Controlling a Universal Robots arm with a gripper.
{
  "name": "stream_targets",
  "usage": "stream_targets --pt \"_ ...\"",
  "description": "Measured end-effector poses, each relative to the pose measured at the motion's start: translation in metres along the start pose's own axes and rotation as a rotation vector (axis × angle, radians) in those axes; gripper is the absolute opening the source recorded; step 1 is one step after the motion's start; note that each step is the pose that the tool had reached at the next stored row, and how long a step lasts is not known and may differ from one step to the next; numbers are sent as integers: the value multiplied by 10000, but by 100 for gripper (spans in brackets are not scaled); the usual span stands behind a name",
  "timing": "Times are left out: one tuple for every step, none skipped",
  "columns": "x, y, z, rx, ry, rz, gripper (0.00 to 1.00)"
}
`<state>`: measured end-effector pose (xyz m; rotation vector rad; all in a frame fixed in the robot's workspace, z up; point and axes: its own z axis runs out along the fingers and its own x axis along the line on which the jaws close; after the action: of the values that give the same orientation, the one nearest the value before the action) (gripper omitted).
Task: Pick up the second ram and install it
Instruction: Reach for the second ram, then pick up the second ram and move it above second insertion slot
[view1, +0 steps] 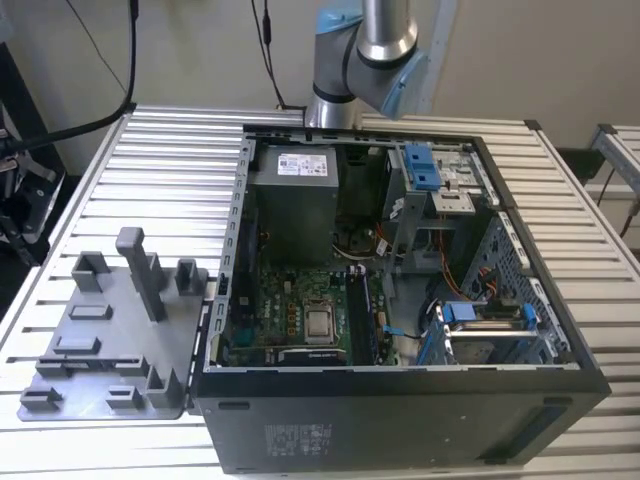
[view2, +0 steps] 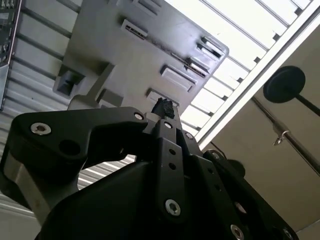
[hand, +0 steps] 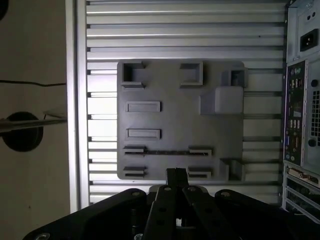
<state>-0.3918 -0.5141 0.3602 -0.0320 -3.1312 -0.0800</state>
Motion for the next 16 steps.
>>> stream_targets --pt "0 0 0 1 1 -32 11" --pt "1 0 0 1 5 -103 11" --pt "1 0 0 2 10 -200 11" --pt "2 0 0 3 16 -310 11" --pt "2 0 1 5 23 -457 11" --pt "3 0 1 8 30 -598 11" --pt "3 -1 1 12 38 -773 11" --pt "4 -1 1 18 46 -935 11" --pt "5 0 1 25 55 -1095 11" --pt "5 0 1 32 63 -1247 11" --pt "5 0 1 35 71 -1421 11" --pt "6 0 1 39 80 -1599 11" --pt "5 0 1 45 91 -1795 11" --pt "5 0 1 53 100 -1976 11" --pt "6 0 1 65 109 -2154 11" --pt "6 0 1 77 120 -2335 11"
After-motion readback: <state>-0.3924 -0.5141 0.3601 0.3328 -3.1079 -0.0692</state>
